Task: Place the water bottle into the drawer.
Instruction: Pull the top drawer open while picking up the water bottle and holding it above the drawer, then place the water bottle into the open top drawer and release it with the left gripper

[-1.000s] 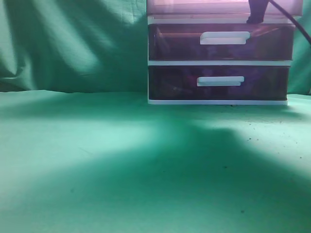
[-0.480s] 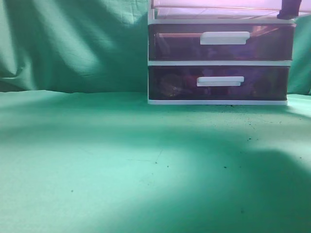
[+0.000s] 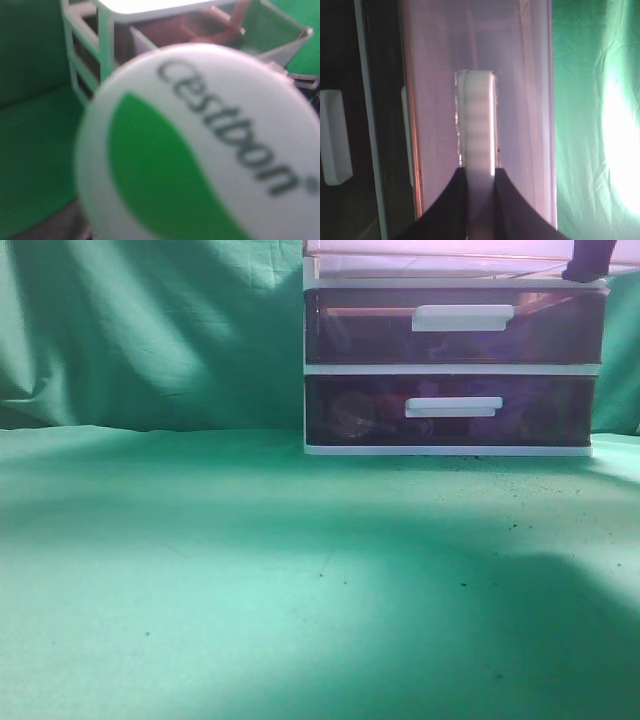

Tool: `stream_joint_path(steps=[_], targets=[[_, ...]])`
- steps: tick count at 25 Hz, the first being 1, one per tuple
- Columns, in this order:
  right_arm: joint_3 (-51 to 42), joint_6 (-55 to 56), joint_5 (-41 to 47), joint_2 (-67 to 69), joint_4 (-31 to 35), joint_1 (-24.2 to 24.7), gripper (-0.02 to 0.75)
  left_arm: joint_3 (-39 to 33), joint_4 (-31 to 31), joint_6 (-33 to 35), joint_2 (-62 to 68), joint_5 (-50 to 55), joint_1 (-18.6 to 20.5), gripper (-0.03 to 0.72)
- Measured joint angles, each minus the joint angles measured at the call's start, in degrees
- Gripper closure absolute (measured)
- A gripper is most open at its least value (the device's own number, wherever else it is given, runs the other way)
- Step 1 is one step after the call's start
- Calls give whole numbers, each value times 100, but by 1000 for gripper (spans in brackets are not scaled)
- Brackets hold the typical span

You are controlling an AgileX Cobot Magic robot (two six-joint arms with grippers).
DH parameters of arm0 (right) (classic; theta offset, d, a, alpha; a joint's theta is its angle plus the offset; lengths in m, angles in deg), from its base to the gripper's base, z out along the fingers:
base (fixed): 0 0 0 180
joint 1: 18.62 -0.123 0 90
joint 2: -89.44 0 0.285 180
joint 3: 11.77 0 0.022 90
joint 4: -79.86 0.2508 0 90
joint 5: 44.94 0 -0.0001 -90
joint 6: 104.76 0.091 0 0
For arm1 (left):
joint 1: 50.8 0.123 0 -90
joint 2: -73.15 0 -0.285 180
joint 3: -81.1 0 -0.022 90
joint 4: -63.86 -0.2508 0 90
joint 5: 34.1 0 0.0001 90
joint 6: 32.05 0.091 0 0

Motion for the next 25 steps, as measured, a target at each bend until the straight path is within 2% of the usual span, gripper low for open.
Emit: stream_joint_path(steps=[4,9,12,17,20,25], targets=[[-87,-51,-38,-4,10,-8,643,408,695,443,155,-58,0,383],[-87,-76,-38,-27,23,-8,643,1170,1288,528,774,-164,-131,383],[-87,-76,-38,-27,23,-8,643,1785,1345,538,1335,-195,-353,383],[-87,-85,-28,-27,23,-8,643,2819,1471,559,2413,-223,-950,383],[-87,-85,-28,-27,23,-8,643,3394,1205,572,3022,-203,-1266,383],[-87,-26,-18,-27,23,-8,643,3754,947,572,3704,-374,-1329,383]])
